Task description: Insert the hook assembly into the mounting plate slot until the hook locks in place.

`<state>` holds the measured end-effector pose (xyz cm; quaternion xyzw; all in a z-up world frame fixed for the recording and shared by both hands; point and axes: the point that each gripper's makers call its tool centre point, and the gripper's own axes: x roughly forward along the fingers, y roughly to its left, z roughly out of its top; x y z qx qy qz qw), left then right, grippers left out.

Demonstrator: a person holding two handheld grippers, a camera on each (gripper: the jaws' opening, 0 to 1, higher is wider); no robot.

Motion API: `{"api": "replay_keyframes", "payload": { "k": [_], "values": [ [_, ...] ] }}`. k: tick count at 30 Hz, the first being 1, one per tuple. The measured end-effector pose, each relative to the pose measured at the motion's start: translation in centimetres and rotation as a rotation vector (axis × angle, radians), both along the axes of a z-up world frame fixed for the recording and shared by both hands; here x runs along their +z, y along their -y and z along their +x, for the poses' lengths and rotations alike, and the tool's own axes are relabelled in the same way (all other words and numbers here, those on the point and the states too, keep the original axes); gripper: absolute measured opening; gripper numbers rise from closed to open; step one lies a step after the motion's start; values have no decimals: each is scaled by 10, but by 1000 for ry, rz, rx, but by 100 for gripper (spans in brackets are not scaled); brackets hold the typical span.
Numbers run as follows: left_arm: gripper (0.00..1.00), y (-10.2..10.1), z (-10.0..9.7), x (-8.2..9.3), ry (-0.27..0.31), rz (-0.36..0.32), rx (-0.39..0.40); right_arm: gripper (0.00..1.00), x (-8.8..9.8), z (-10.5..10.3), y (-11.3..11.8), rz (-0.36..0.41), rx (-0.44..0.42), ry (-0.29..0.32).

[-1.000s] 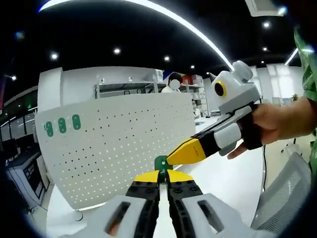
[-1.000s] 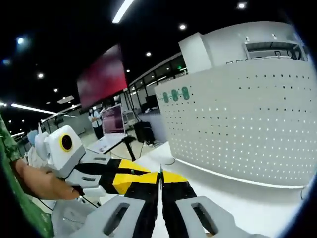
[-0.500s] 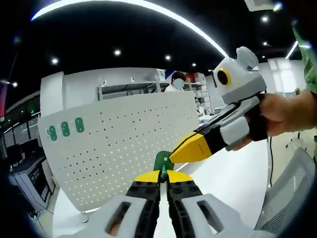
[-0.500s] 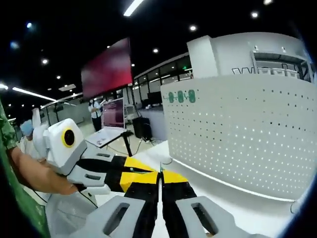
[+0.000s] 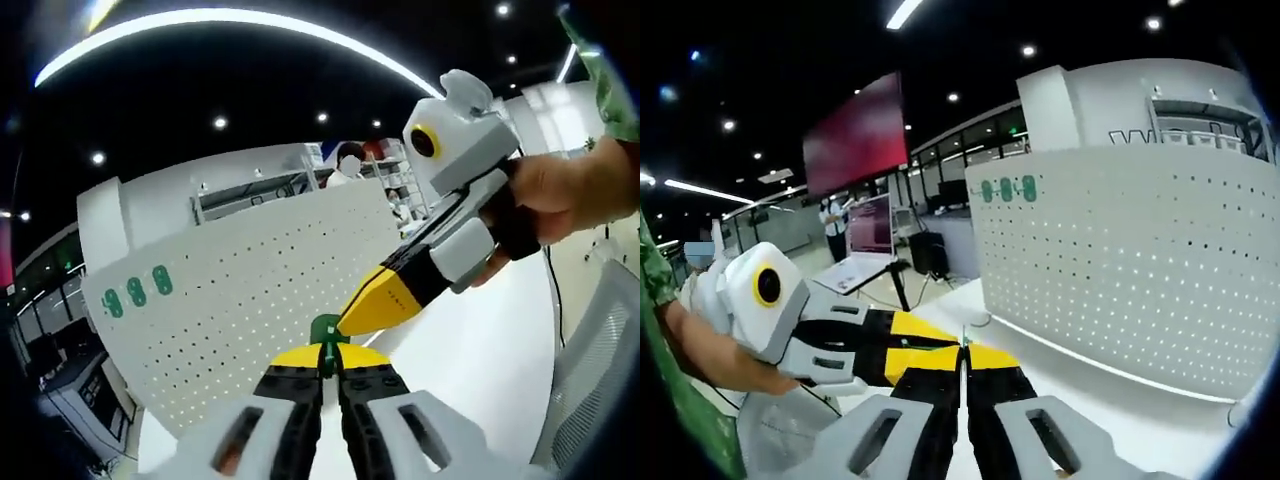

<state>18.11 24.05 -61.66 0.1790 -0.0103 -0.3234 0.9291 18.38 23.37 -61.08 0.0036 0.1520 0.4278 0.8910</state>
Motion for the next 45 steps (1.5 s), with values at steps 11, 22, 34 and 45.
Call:
{"api": "replay_keyframes", "payload": {
  "k": [11, 22, 34, 45],
  "values": [
    [3, -1, -2, 0, -6, 3, -2, 0, -1, -2, 0, -8, -4, -17],
    [3, -7, 0, -1, -82, -120, 20, 6, 1, -3, -1, -44, 12, 40],
    [3, -9, 6, 1, -167, -251, 28, 19, 4, 3, 8, -72, -12, 86],
    [3, -14, 8, 9, -176, -306, 66, 29, 7, 9, 20, -82, -32, 114]
  ]
}}
